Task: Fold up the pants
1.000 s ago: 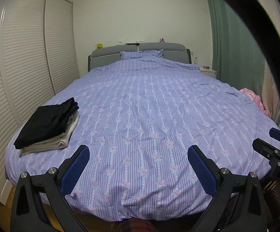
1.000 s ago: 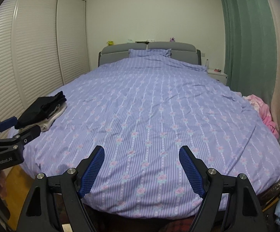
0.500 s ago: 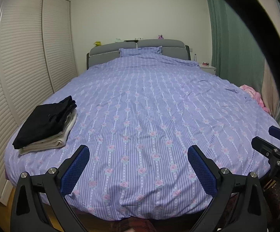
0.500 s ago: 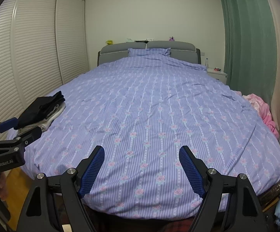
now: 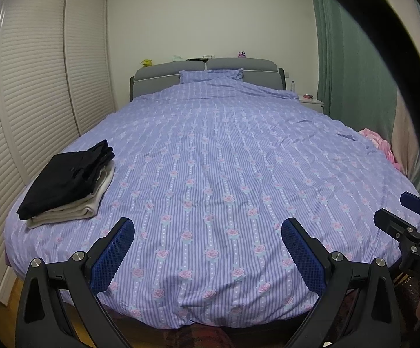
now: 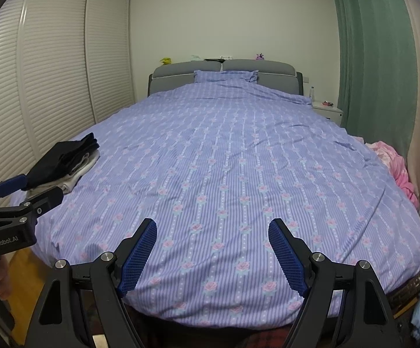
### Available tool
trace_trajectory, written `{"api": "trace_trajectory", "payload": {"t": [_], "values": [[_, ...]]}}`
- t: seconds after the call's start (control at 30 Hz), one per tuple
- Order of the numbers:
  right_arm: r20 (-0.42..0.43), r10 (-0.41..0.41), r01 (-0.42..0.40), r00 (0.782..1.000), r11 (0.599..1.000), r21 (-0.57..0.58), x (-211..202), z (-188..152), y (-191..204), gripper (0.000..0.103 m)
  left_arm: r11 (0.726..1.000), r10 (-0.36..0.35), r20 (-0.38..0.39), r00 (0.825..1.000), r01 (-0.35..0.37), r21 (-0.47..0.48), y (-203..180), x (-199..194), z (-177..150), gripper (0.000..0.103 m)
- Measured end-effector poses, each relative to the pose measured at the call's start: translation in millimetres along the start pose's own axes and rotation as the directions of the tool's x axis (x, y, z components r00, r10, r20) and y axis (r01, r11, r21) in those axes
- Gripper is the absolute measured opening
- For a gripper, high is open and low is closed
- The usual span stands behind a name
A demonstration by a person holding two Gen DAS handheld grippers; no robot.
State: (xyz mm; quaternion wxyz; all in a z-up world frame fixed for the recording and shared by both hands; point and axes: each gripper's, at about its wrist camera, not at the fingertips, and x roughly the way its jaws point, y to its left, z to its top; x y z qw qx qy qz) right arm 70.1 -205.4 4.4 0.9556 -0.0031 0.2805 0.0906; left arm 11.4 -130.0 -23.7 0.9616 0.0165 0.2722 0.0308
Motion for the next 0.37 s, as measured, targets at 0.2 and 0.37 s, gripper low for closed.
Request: {"api": "trace_trajectory", "payload": {"t": [0.2, 0.37], "values": [[0.003, -0.002, 0.002, 1.0, 1.0, 0.001, -0.2, 0.3, 0.5, 0.08, 1.0, -0.003, 0.0, 1.0, 0.003, 0.0, 4.0, -0.7, 1.1, 0.103], [0.002, 0.001, -0.001, 1.0, 1.0, -0.001, -0.5, 0.2, 0.0, 0.08, 1.0, -0.004, -0.001, 1.0, 0.004, 0.001, 3.9, -0.9, 0.6, 0.103]]}}
